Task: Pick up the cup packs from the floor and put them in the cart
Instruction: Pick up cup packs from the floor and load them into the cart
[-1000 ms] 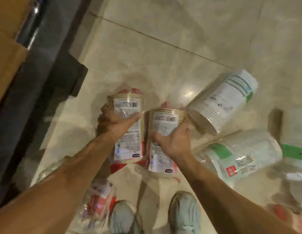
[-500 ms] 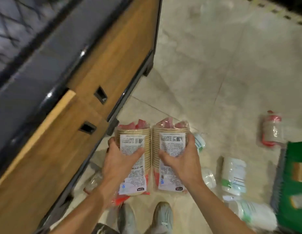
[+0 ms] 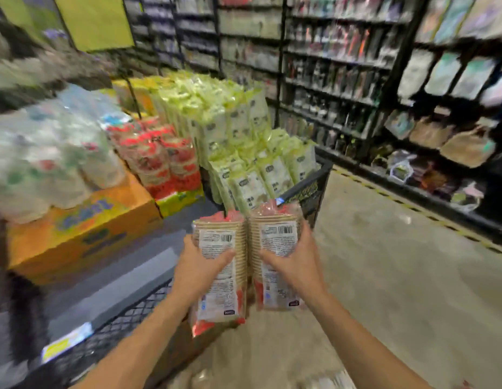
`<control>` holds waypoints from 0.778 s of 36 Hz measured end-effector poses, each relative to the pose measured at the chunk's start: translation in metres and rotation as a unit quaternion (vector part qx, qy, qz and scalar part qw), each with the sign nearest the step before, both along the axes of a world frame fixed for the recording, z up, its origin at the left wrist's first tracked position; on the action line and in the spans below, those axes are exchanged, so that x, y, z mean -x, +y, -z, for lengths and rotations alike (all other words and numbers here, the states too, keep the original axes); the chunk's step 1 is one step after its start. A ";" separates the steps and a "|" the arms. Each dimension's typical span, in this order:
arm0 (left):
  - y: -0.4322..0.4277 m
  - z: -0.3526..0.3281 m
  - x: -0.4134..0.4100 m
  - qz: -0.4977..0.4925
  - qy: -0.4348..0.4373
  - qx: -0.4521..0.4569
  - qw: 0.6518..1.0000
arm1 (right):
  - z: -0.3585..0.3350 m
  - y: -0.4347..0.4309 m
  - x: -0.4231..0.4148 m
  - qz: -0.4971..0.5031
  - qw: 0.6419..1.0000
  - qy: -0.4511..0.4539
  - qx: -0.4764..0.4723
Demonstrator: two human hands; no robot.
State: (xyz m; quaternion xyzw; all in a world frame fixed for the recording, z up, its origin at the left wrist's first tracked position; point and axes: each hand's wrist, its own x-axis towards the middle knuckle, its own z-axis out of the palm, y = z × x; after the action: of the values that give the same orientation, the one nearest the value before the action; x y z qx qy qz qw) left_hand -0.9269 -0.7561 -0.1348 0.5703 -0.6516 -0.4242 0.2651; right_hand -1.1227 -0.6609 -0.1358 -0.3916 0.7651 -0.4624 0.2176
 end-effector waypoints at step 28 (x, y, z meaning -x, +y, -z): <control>0.272 -0.073 -0.543 -0.558 0.062 0.099 0.822 | -0.087 0.025 -0.568 -0.571 0.805 0.033 0.159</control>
State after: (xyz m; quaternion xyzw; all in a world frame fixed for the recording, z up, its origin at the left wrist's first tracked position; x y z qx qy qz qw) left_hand -0.3839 -0.4840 -0.0616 0.7793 -0.2433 -0.1714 0.5514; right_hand -0.5551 -0.6358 -0.0492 -0.8019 0.3256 -0.3568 0.3517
